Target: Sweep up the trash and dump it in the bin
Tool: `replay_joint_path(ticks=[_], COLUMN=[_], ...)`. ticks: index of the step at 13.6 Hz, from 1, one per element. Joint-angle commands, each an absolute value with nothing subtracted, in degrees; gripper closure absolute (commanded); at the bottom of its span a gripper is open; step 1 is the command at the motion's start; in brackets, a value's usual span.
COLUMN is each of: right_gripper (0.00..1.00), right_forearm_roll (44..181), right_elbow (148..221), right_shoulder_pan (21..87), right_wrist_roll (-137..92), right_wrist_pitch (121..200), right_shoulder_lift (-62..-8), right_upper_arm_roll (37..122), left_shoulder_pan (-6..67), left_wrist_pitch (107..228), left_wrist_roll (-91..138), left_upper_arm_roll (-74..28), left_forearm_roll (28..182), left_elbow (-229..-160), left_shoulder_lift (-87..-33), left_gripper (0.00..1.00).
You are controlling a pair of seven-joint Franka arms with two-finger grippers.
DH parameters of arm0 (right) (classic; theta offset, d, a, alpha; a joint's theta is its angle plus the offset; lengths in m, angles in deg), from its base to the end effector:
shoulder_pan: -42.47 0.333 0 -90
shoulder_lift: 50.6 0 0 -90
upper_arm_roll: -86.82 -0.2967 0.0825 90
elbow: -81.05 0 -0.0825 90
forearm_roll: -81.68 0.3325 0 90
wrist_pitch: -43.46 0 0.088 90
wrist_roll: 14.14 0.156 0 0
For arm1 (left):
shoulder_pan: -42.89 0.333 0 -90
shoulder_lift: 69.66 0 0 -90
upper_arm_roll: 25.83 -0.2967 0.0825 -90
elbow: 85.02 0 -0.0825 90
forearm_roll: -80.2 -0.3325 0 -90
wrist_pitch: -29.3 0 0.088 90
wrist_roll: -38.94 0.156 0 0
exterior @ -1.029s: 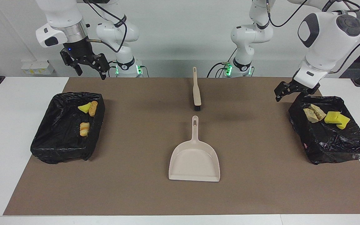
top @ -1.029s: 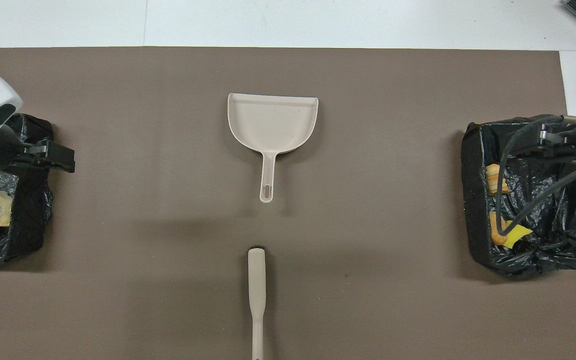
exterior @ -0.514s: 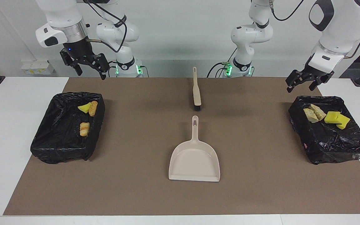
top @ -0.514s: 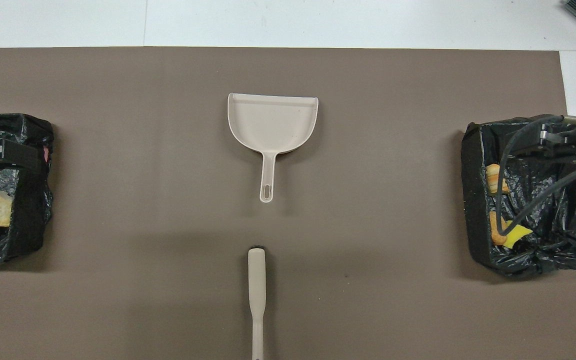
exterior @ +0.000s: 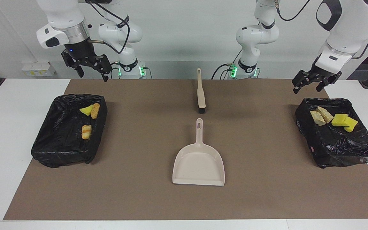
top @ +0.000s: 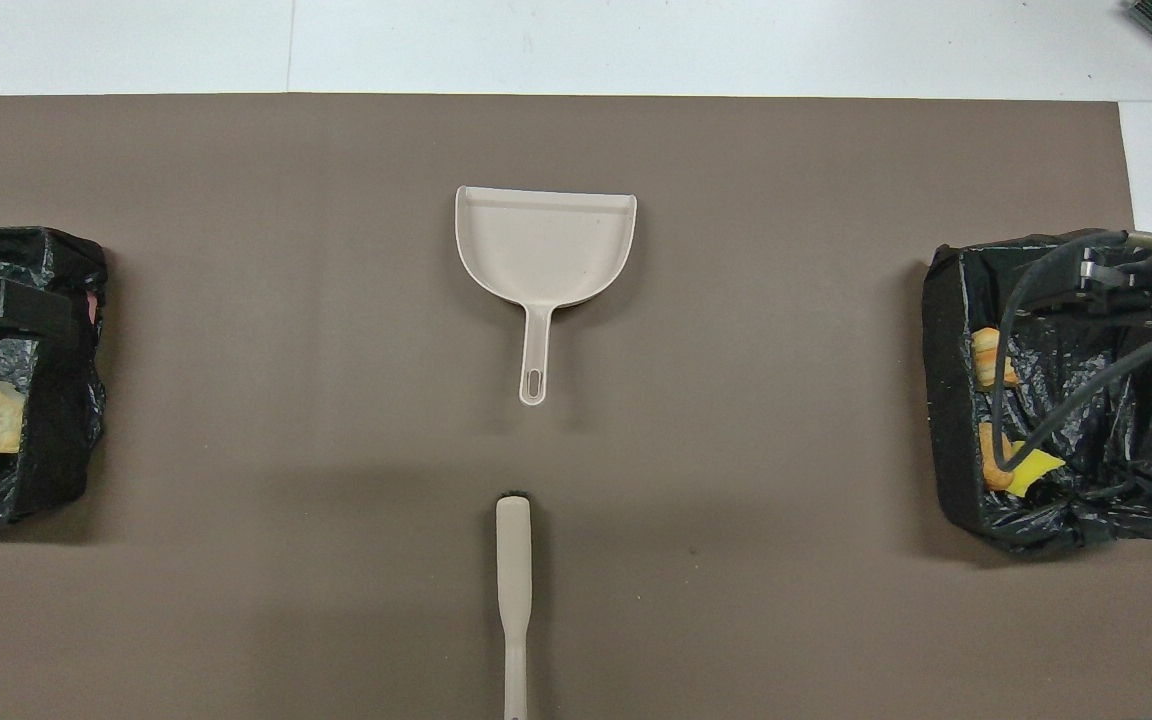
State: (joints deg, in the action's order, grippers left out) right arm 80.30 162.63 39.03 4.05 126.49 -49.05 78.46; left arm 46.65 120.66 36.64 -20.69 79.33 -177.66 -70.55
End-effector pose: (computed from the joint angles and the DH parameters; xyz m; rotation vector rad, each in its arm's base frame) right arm 0.4970 0.0377 0.5931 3.1003 -0.3653 0.0040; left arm 0.4996 -0.0100 0.5466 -3.1247 -0.0245 0.0099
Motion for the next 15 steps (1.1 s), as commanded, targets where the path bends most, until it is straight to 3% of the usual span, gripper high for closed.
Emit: replay_joint_path(ticks=[1, 8, 15], right_gripper=[0.00, 0.00, 0.00], right_forearm_roll=[80.8, 80.8, 80.8], right_elbow=[163.8, 163.8, 163.8], right_shoulder_pan=[38.2, 38.2, 38.2], right_wrist_roll=[3.1, 3.1, 3.1], right_wrist_pitch=[126.0, 126.0, 126.0], right_shoulder_lift=[-50.1, -50.1, -50.1], right_upper_arm_roll=[78.3, 78.3, 78.3], left_shoulder_pan=[48.2, 46.8, 47.5], left_wrist_pitch=[119.7, 115.1, 112.2], left_wrist_roll=[37.8, 37.6, 37.4], left_upper_arm_roll=[-20.4, -20.1, -19.5], left_forearm_roll=[78.8, 78.5, 78.6], left_elbow=[-177.0, -173.6, -174.8], left_shoulder_lift=[-70.9, -70.8, -73.4], left_gripper=[0.00, 0.00, 0.00])
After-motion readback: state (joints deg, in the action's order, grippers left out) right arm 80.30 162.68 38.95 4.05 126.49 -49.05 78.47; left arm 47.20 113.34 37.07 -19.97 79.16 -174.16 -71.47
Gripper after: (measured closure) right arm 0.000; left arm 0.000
